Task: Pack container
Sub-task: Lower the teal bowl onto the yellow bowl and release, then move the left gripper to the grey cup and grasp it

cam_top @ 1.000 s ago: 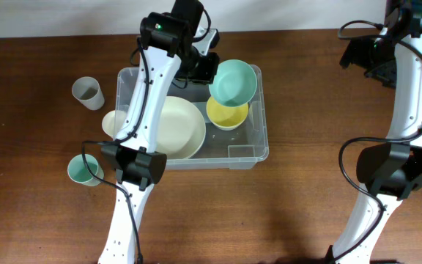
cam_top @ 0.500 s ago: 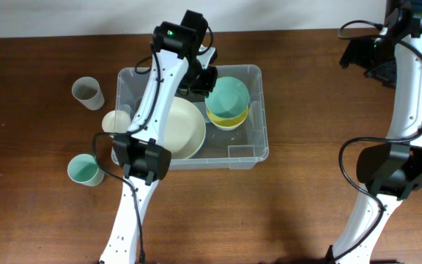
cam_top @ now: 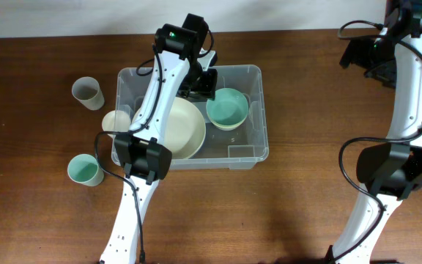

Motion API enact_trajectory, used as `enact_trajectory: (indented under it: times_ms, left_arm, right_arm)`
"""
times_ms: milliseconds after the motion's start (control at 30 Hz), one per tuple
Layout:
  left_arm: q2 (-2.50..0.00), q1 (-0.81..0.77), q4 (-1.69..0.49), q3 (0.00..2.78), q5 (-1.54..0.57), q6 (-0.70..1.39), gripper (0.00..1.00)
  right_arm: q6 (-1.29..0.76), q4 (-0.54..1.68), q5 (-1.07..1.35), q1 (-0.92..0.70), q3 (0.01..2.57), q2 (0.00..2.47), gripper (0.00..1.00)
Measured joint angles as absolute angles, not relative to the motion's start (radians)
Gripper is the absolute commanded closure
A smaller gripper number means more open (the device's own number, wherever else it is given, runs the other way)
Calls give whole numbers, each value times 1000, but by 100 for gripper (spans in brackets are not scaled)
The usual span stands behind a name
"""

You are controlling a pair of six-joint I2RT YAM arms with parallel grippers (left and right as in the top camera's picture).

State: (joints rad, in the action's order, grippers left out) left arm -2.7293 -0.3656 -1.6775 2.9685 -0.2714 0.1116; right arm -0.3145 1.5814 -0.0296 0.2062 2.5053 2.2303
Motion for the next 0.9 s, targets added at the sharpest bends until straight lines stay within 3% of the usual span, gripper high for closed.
enact_trajectory:
  times_ms: [33,133,167,367,667,900]
  left_arm:
    - [-2729,-365,-1676,2968,-272,114,47]
    - [-2729,-361,-1679,2982,-273,108,4]
    - [-2729,-358,-1684,2997,-276,107,1]
    - [-2663,-264,-1687,3101,-294,113,1]
    - [-2389,93,-1684,3131,-110,283,1]
    - [-2453,219,-1682,3017,-78,398,1]
  right_arm:
    - [-315,1581,-29,206,2505,2230,1]
    - [-315,1581,-30,206,2505,2230,1]
    - [-314,1581,-30,206,2505,2230,1]
    - [-315,1581,-29,206,2505,2230,1]
    - [-314,1581,-29,206,2505,2230,1]
    - [-314,1581,-30,206,2505,2230,1]
